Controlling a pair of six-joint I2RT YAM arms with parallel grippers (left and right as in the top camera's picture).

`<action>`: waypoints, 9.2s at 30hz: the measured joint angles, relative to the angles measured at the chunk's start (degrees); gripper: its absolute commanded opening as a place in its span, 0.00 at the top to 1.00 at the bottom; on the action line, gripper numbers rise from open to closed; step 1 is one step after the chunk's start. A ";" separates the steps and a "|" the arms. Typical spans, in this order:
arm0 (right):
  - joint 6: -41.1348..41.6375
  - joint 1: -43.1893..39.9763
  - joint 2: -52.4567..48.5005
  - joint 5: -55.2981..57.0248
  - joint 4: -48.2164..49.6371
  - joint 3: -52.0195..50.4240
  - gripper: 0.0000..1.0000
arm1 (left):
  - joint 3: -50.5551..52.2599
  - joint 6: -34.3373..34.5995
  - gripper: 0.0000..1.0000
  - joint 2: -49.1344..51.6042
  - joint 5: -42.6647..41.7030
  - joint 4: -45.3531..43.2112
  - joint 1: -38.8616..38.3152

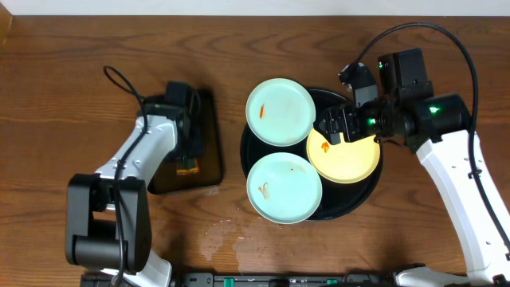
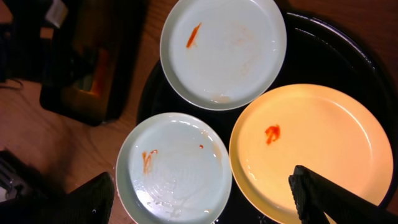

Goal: Clean dirty plates on tray and stack at the side

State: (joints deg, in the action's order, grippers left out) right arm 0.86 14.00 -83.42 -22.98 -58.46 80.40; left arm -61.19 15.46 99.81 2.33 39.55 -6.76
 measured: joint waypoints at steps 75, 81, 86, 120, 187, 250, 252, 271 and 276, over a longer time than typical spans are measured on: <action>5.31 0.11 -36.33 3.45 27.82 -0.52 0.99 | -18.99 11.34 0.93 16.72 -11.85 -19.19 -25.31; 6.34 0.11 -36.33 3.43 26.71 -0.31 0.99 | -19.17 9.25 0.93 16.94 -4.26 -16.76 -25.22; 6.82 0.11 -36.33 3.37 25.51 -0.17 0.99 | -19.32 4.50 0.93 16.87 8.76 -13.68 -25.18; 1.90 0.22 -35.65 4.46 22.25 0.09 0.99 | -20.00 9.86 0.92 3.17 8.37 9.77 -3.32; -7.87 -2.47 -35.56 -12.48 23.02 0.09 0.79 | -11.80 1.77 0.94 12.63 -19.91 -13.09 -10.64; 2.03 0.07 -36.30 -23.23 15.56 10.62 0.99 | -11.87 2.03 0.41 -10.60 -17.16 2.82 3.63; 3.30 2.05 -35.74 -22.36 16.17 13.38 0.99 | -11.87 2.21 0.41 -12.55 -17.11 3.85 5.66; 2.25 31.19 -34.86 12.94 30.42 16.15 0.99 | -11.87 2.34 0.40 -28.09 -16.98 10.51 22.67; -1.49 31.04 -33.62 15.63 30.34 16.15 0.99 | -11.87 2.34 0.40 -28.57 -16.98 10.58 23.52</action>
State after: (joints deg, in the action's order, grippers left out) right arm -0.62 45.04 -117.03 -7.35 -28.12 96.55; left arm -73.06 17.80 71.24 -14.66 50.13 16.75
